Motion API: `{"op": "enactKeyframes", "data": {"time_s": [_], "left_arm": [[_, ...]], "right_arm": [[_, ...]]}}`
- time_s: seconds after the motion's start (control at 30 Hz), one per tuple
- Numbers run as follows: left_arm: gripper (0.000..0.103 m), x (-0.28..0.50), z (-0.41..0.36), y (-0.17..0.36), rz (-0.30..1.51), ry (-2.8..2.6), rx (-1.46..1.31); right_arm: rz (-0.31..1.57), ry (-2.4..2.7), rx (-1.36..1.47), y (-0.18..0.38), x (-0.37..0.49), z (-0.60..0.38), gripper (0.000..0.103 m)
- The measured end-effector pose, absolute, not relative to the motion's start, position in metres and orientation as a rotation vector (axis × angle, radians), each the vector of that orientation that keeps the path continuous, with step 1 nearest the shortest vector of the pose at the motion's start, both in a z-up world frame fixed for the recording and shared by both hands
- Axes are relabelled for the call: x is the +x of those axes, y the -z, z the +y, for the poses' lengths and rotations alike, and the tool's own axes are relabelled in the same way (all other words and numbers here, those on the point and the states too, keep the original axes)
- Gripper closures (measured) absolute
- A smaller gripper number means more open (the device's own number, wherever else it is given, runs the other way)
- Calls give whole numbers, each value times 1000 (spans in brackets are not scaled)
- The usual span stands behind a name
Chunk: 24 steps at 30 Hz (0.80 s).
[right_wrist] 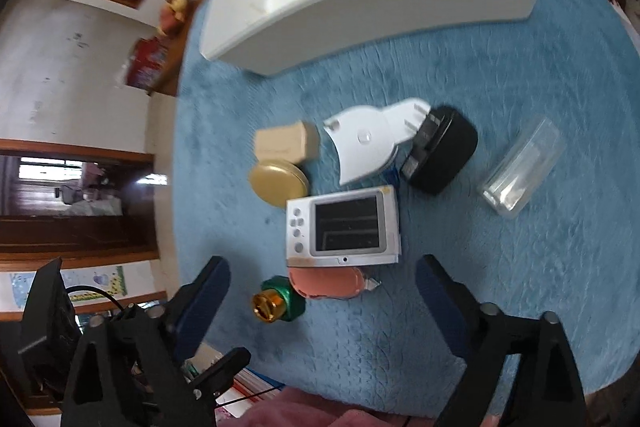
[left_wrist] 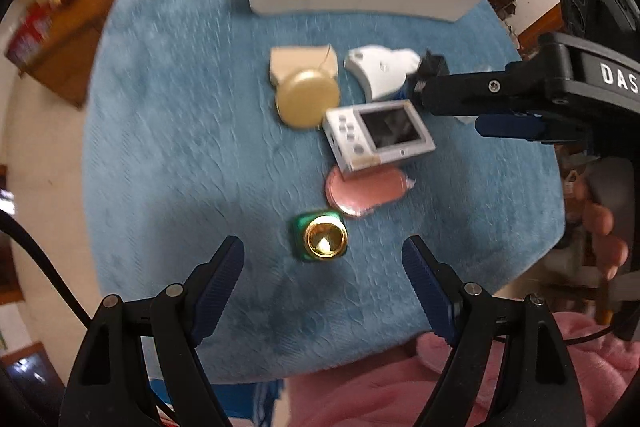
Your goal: Organize rigid objects
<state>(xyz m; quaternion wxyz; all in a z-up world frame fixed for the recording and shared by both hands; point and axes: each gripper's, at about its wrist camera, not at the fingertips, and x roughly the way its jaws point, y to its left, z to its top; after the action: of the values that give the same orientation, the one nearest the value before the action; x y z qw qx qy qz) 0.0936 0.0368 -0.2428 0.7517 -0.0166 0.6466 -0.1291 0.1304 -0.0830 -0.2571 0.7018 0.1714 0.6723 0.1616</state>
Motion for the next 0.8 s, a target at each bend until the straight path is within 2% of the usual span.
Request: {"op": "enactKeyframes", "data": {"time_s": [0.4,0.8], "left_arm": [[19,108,54,303,1617,321,-238],[20,120,39,333,1713,320,-242]], "right_arm": [[1625,-285,280,288,142,-52,5],[1733,-208,180,315,159,-30,3]]}}
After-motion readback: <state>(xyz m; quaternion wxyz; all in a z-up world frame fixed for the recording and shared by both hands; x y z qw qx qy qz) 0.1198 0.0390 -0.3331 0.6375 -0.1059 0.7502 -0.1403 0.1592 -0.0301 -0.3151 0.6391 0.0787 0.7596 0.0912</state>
